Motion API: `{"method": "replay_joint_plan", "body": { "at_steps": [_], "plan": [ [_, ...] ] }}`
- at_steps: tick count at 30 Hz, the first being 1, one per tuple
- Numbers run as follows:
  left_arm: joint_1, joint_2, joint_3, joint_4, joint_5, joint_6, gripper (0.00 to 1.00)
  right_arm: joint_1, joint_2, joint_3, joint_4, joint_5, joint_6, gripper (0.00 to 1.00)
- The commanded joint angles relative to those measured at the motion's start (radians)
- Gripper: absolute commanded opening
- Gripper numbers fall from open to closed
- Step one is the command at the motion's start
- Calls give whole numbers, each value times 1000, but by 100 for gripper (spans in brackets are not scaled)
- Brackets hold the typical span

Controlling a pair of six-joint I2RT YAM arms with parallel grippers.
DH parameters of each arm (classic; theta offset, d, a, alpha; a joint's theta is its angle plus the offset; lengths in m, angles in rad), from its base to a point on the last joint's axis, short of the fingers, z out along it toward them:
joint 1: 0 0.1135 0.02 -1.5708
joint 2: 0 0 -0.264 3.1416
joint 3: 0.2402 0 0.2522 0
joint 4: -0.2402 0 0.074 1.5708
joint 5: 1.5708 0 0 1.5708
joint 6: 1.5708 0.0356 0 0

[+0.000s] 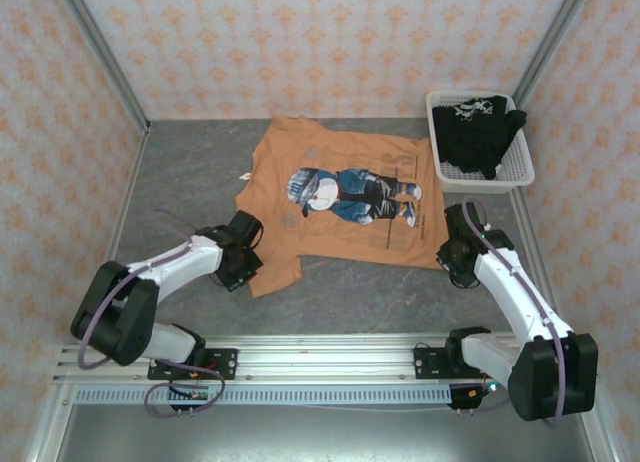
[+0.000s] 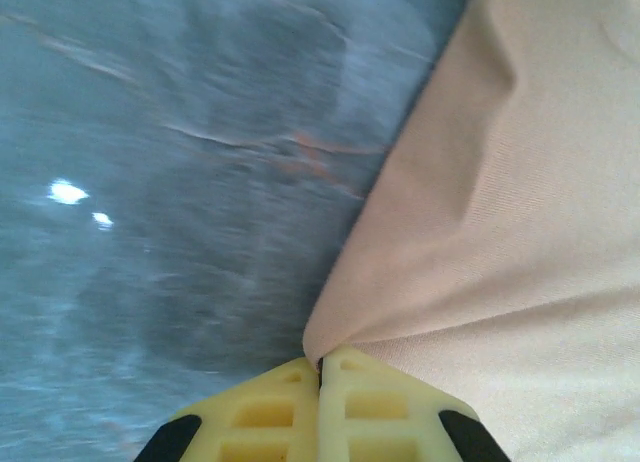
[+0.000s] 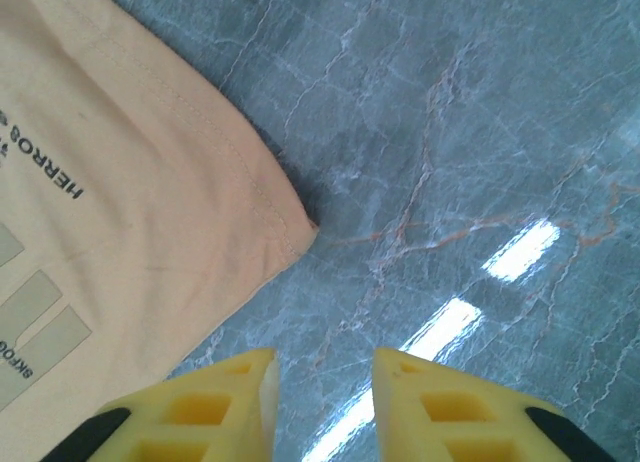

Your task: Fold and stack the t-shirts

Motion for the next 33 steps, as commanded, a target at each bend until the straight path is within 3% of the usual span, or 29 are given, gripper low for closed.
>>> {"method": "replay_joint_plan", "body": {
  "at_steps": [1, 6, 11, 21, 33],
  "plan": [
    [37, -153, -90, -137, -119, -49, 0, 38, -4, -21, 3, -53, 15, 32],
    [94, -412, -190, -215, -116, -114, 0, 59, 13, -71, 22, -112, 69, 37],
    [100, -562, -241, -212, -90, -168, 0, 84, 24, -118, 63, -183, 129, 42],
    [99, -595, -220, -217, -54, -149, 0, 251, -64, -207, 95, -231, 345, 42],
    [98, -607, -189, -274, 21, -47, 0, 268, 88, -207, 240, -158, 352, 33]
  ]
}}
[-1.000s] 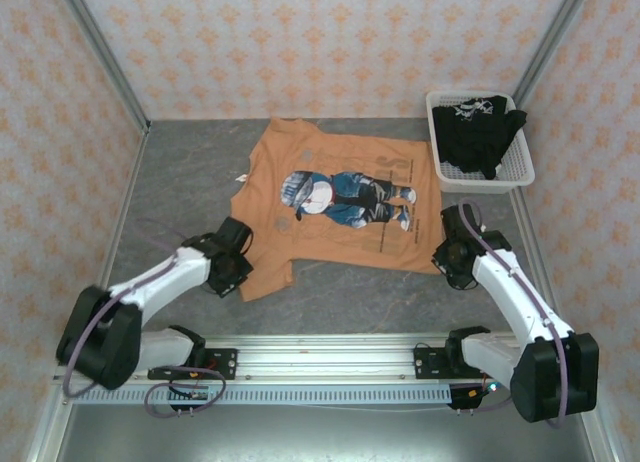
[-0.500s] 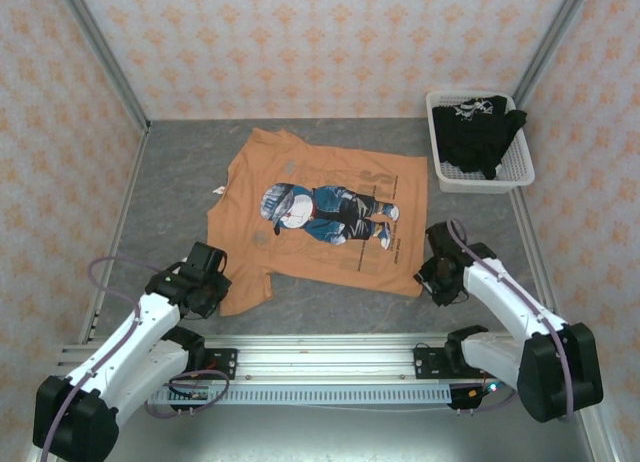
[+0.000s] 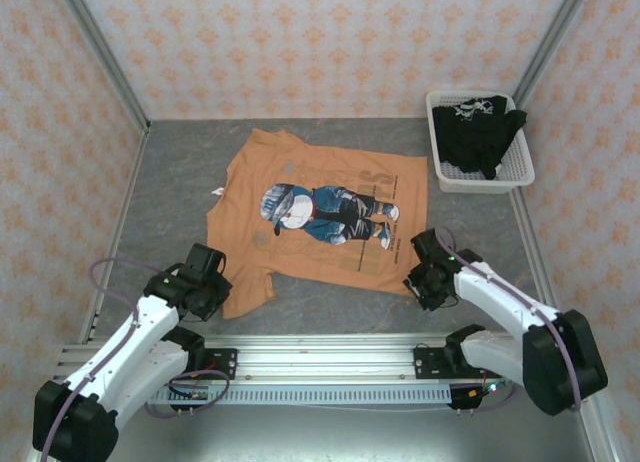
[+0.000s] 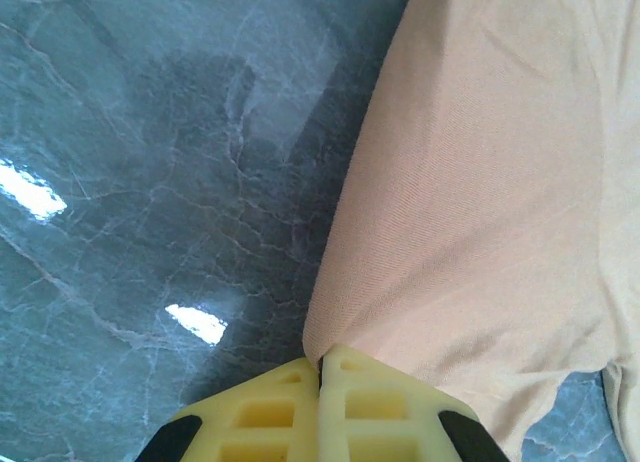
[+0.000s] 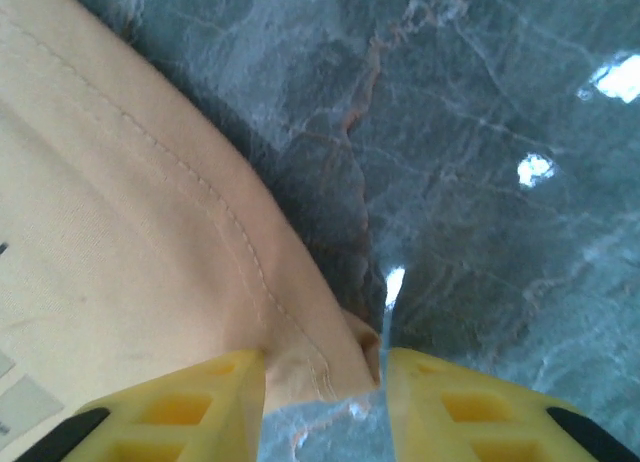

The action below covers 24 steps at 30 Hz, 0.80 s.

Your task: Fold and stack the t-shirts

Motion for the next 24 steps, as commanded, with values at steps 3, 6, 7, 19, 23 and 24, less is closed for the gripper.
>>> {"method": "replay_joint_plan", "body": {
  "at_steps": [3, 6, 7, 19, 23, 24],
  "plan": [
    [3, -8, 57, -77, 46, 84, 0, 5, 63, 26, 16, 84, -4, 19],
    [-11, -8, 75, -88, 82, 107, 0, 3, 46, 58, -71, 148, -25, 5],
    [-22, -9, 79, -89, 94, 112, 0, 0, 31, 69, -95, 173, -31, 1],
    [-287, -102, 191, -52, 94, 87, 0, -51, -34, 193, -300, 219, -150, 0],
    [-323, -85, 277, -6, 11, 102, 0, -52, -73, 203, -335, 223, -142, 0],
    [-323, -71, 300, -6, -13, 108, 0, -52, -76, 207, -344, 226, -141, 0]
  ]
}}
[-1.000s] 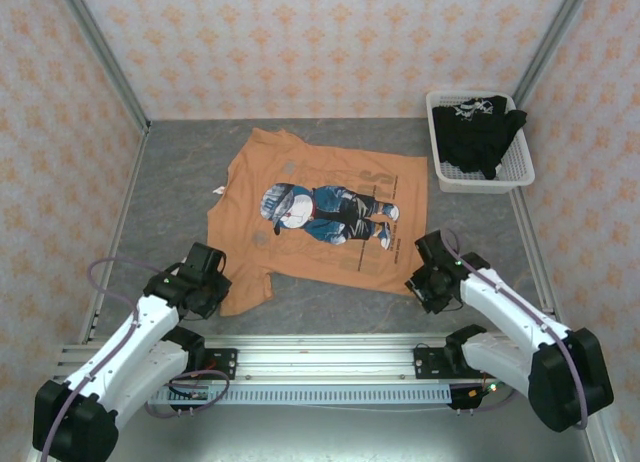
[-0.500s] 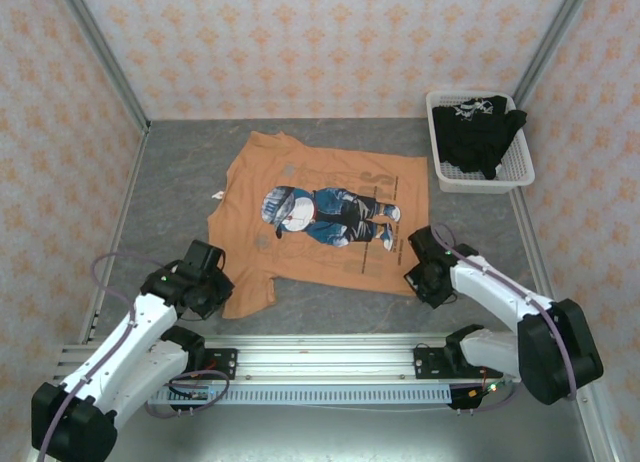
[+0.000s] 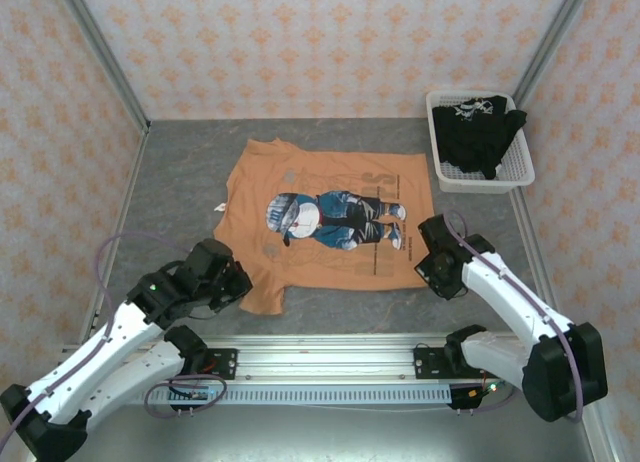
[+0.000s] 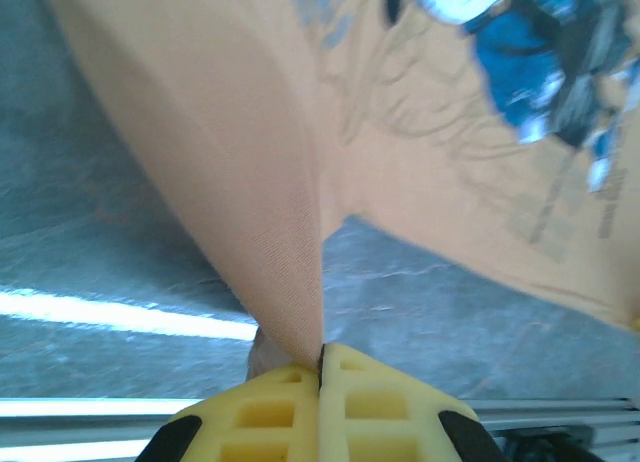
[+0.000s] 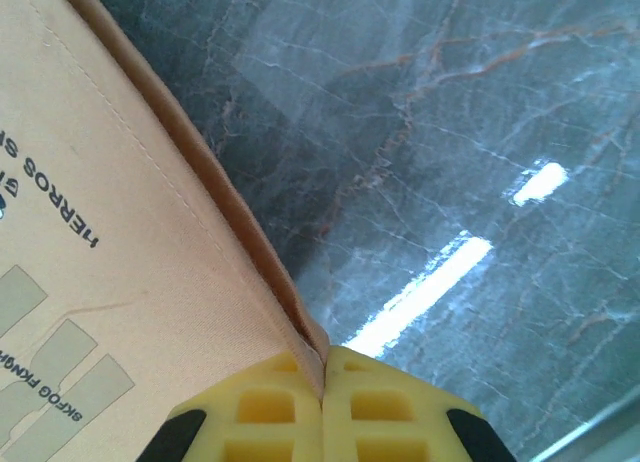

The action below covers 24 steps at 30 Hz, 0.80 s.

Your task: Fold and stack the t-shirts

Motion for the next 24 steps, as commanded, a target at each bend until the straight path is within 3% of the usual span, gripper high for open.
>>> {"method": "replay_joint_plan", "body": {
  "at_steps": [1, 5, 9, 19, 24],
  "plan": [
    [-8, 31, 84, 25, -118, 25, 0, -5, -19, 35, -90, 52, -11, 0],
    [-3, 133, 170, 55, -213, 52, 0, -16, -15, 62, -92, 69, -8, 0],
    [25, 272, 253, 131, -196, 92, 0, -55, 19, 80, -70, 33, -6, 0],
    [196, 524, 475, 95, -150, 228, 0, -130, 141, 181, -29, -17, 3, 0],
    [235, 623, 558, 90, -139, 297, 0, -145, 217, 252, -10, -22, 4, 0]
  ]
}}
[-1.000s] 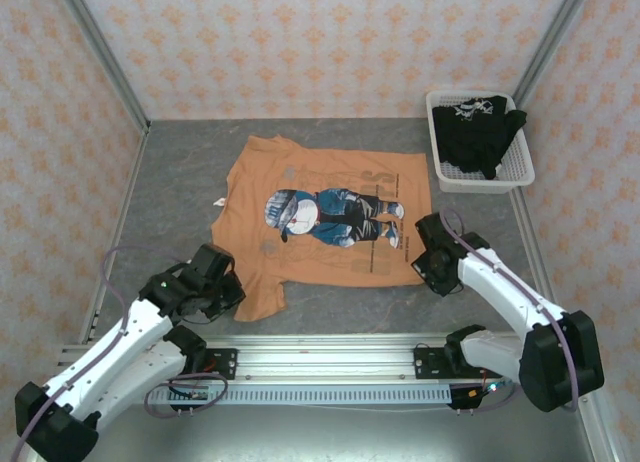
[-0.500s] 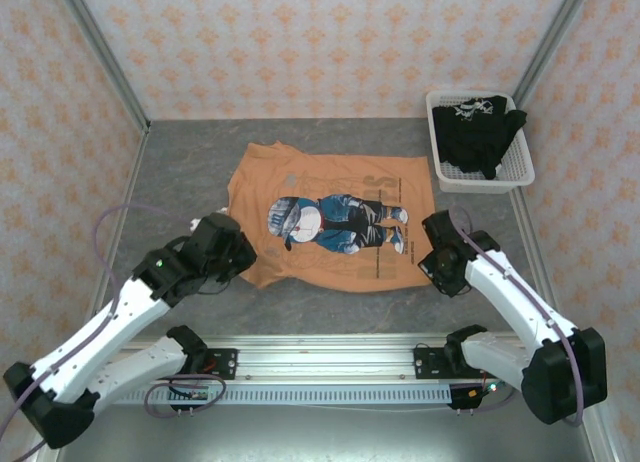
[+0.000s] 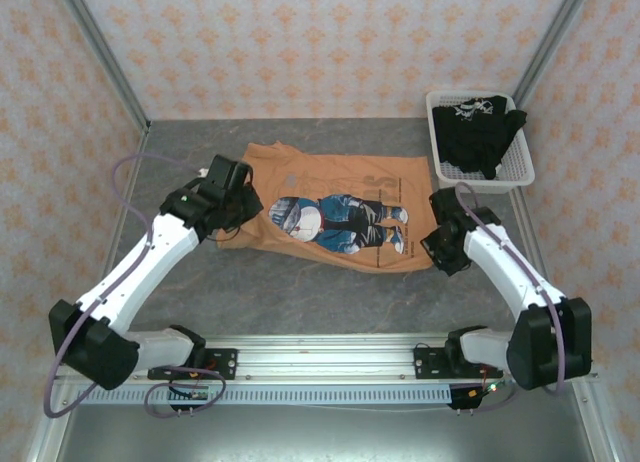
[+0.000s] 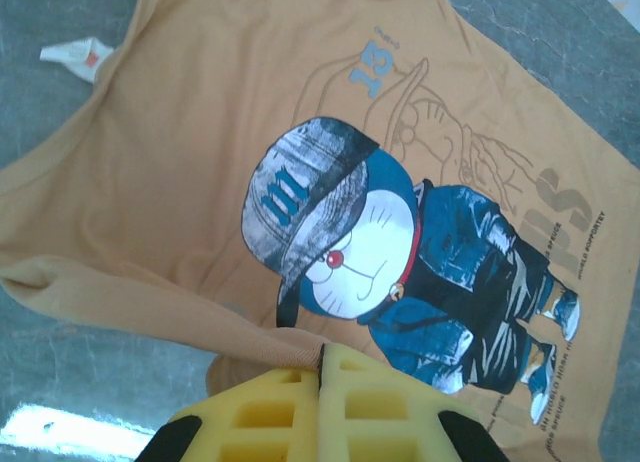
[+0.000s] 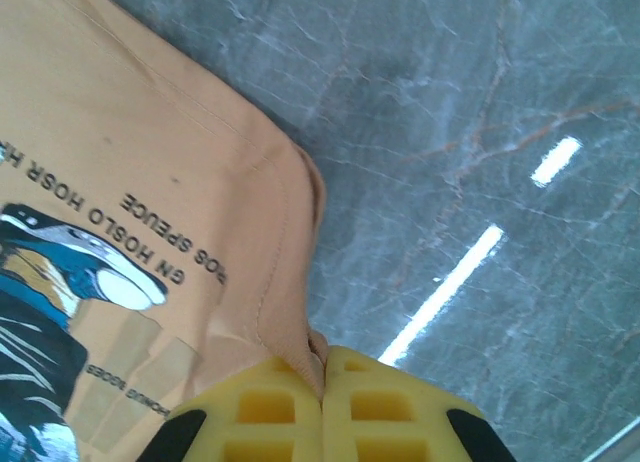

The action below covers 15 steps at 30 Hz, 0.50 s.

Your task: Fold and stack the t-shirts

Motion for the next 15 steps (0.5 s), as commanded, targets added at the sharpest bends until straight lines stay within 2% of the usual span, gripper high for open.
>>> {"method": "replay_joint_plan", "body": {
  "at_steps": [1, 15],
  "plan": [
    [22, 48, 59, -7, -2, 83, 0, -5, 51, 62, 6, 12, 2, 0],
    [96, 248, 212, -35, -75, 168, 0, -30, 256, 177, 32, 58, 19, 0]
  ]
}}
